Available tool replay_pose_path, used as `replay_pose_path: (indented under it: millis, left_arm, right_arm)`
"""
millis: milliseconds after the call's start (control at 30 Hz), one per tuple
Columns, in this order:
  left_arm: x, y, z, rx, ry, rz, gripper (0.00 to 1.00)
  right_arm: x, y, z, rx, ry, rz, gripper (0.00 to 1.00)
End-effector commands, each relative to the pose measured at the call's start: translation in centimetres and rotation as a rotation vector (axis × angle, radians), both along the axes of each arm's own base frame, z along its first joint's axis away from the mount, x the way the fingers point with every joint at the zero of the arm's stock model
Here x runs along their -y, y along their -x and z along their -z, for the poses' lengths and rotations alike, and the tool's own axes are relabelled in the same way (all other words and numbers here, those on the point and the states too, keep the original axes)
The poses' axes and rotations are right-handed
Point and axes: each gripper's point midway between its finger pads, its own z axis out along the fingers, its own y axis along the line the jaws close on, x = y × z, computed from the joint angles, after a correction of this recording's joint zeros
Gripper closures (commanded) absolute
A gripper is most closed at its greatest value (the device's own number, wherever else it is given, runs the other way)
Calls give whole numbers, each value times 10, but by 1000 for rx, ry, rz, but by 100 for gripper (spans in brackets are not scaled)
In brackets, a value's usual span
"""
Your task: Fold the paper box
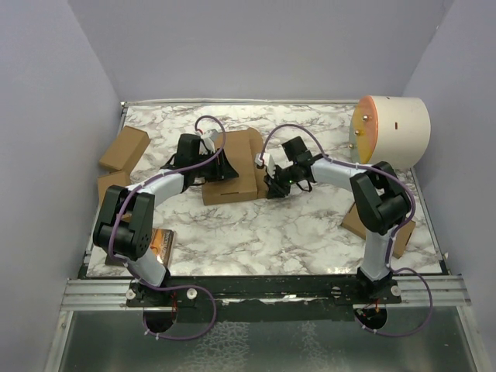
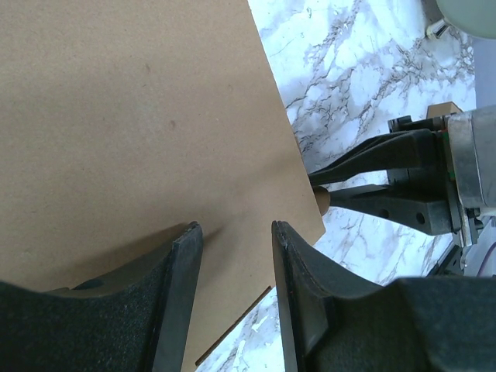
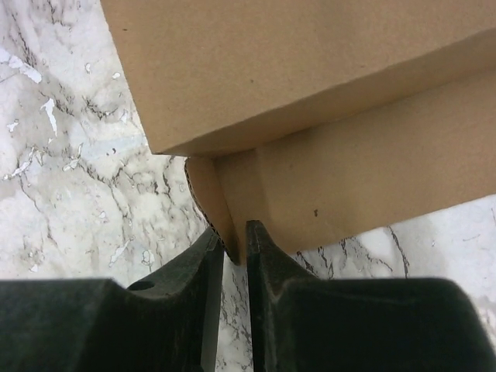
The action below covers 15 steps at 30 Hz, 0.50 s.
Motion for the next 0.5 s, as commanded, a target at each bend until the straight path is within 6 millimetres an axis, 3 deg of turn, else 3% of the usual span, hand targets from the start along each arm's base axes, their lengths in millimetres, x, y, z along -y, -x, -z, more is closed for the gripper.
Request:
replay_pose_path:
  millis: [0, 333, 467]
  left_arm:
    - [-11, 4, 20, -59, -63, -17, 55]
    - [-10, 2, 19, -60, -62, -13, 55]
    - [-10, 1, 19, -60, -64, -12, 55]
  right_arm:
    - [-1, 1, -1, -99, -6, 58, 80]
    - [-4, -3, -20, -131, -80, 63, 72]
    - [-4, -7, -15, -139, -73, 89, 74]
